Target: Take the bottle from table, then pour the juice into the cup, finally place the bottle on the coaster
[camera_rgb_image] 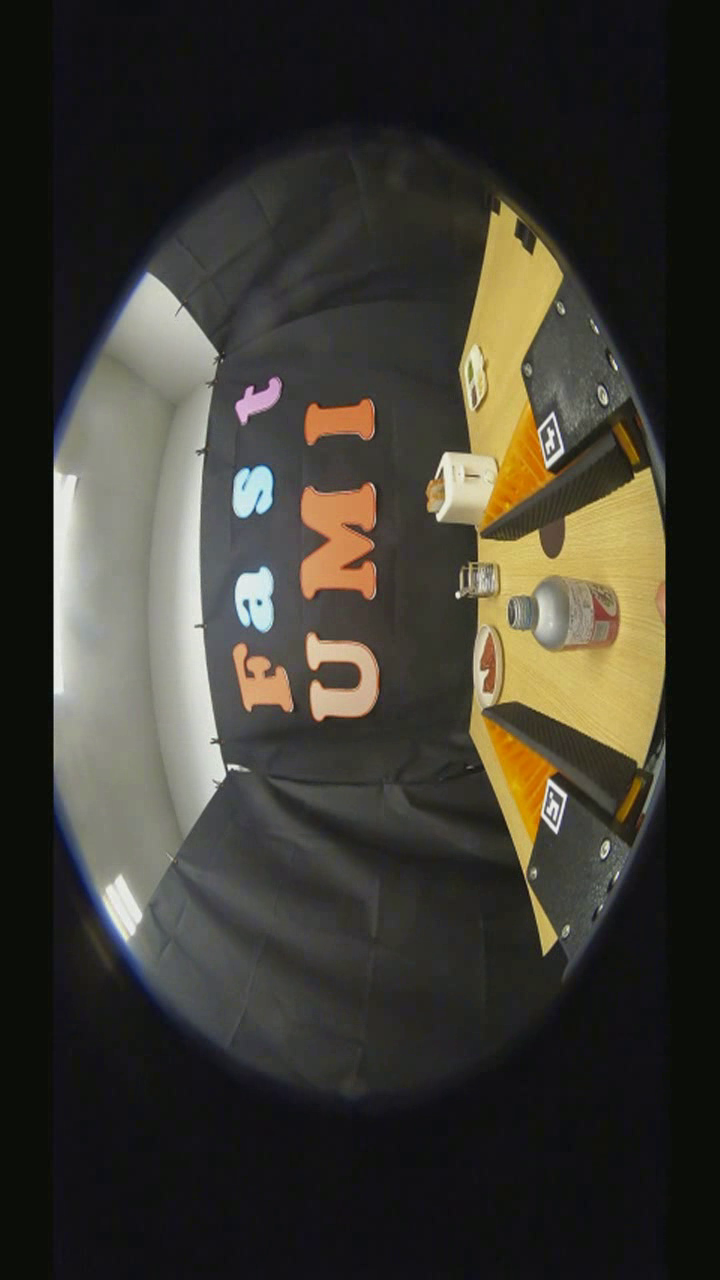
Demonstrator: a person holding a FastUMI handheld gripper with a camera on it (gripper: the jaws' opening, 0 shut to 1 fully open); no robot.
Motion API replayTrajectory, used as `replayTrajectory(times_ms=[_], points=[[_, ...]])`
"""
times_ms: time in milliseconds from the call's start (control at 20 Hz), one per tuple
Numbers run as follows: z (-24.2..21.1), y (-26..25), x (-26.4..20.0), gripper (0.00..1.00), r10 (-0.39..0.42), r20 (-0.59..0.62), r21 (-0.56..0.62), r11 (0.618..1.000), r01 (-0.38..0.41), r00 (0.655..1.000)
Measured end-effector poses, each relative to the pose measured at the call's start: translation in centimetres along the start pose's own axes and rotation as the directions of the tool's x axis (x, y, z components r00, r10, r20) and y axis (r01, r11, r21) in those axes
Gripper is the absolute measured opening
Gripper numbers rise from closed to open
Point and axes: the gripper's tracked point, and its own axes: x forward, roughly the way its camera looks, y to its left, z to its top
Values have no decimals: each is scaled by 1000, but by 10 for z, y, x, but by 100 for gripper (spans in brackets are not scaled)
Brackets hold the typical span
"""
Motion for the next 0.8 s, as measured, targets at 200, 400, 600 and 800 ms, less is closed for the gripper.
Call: replayTrajectory(times_ms=[200,400,600,800], points=[[-34,-2,23,97,-12,-47,-5,1000,12,999],[-72,-4,39,97,-39,-114,-28,999,36,993],[-94,-11,42,97,-97,-145,-67,994,88,985],[-121,0,48,97,-60,-203,-30,998,55,977]])
